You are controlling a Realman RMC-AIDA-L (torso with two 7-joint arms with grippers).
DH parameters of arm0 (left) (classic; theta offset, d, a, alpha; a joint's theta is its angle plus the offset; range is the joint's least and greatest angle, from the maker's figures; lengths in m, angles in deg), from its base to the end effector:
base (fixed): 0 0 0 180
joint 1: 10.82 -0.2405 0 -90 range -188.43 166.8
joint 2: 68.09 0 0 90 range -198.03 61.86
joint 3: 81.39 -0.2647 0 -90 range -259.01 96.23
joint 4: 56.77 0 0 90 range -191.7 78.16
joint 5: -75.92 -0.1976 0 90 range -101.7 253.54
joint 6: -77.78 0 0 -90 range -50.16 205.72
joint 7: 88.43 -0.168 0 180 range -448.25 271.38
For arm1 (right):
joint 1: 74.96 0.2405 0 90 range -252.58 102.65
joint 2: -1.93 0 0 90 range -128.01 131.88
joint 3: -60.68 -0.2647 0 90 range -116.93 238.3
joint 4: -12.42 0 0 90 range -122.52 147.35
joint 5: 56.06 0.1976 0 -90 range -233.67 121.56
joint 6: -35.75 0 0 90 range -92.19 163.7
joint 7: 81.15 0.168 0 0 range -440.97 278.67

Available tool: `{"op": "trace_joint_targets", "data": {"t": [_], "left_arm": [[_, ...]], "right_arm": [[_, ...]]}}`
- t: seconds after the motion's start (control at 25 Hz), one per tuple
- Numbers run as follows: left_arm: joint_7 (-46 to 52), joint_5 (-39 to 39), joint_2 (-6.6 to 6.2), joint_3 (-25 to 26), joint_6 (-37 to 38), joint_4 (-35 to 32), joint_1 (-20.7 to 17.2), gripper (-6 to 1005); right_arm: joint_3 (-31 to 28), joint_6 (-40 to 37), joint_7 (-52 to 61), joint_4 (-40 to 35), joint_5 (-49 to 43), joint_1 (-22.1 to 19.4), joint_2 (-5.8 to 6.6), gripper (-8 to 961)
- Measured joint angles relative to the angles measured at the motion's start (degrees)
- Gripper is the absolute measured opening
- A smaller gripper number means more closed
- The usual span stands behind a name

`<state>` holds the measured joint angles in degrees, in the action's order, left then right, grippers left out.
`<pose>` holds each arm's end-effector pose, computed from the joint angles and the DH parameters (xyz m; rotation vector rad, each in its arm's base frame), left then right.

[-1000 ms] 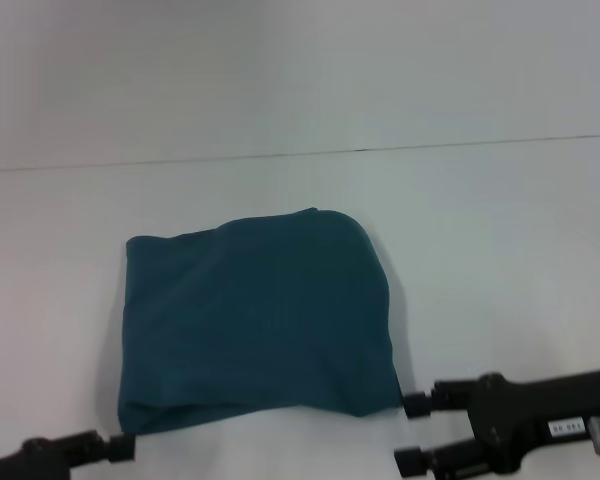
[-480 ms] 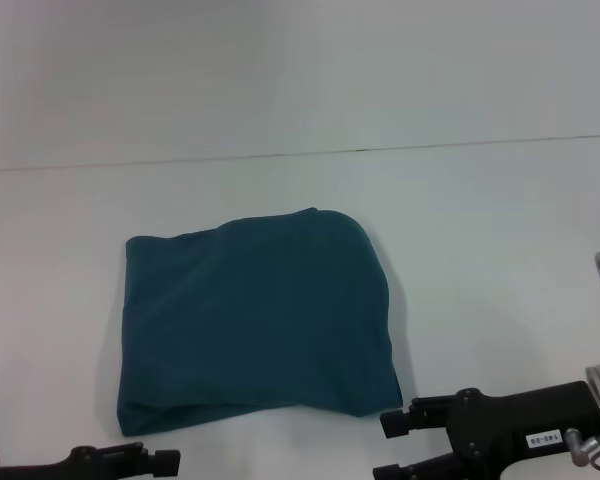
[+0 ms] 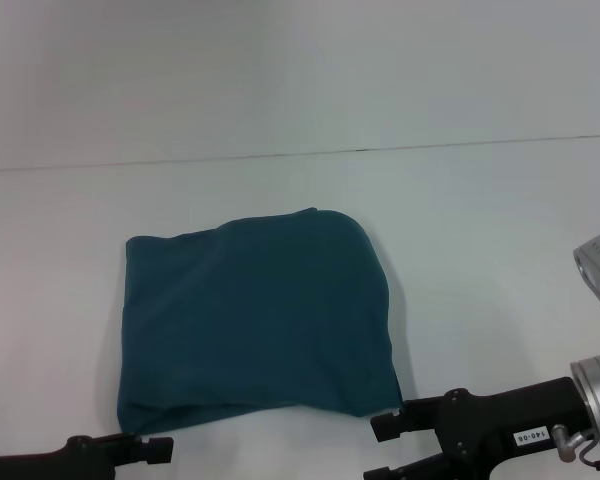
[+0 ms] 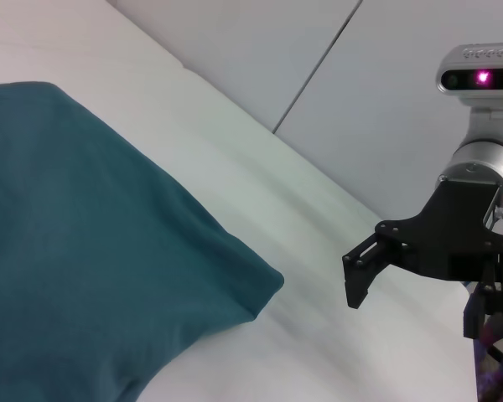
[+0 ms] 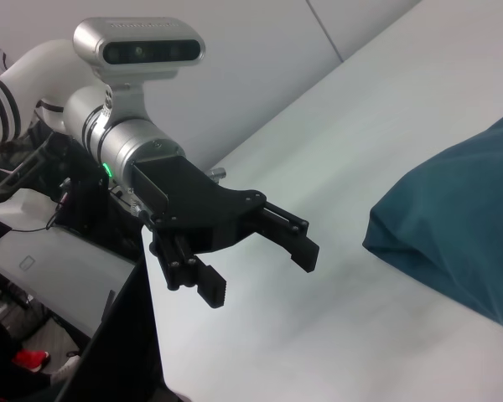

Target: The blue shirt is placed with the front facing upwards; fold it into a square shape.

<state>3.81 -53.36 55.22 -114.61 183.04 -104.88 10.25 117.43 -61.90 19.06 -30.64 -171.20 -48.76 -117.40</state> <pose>-0.2835 0.2485 -0.0286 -2.8373 -1.0861 -0.6284 0.2444 0.2757 -0.0529 2.8239 -0.9790 -0.5088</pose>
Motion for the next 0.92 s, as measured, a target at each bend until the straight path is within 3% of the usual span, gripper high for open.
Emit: {"op": "trace_joint_targets", "data": {"t": [0.92], "left_arm": [[2.01,0.48,-0.45,-0.12,-0.78,0.03,1.27,934]], "right_arm": [[-0.38,0.44,0.33,0.86,-0.06,-0.12,0.51,928]]}}
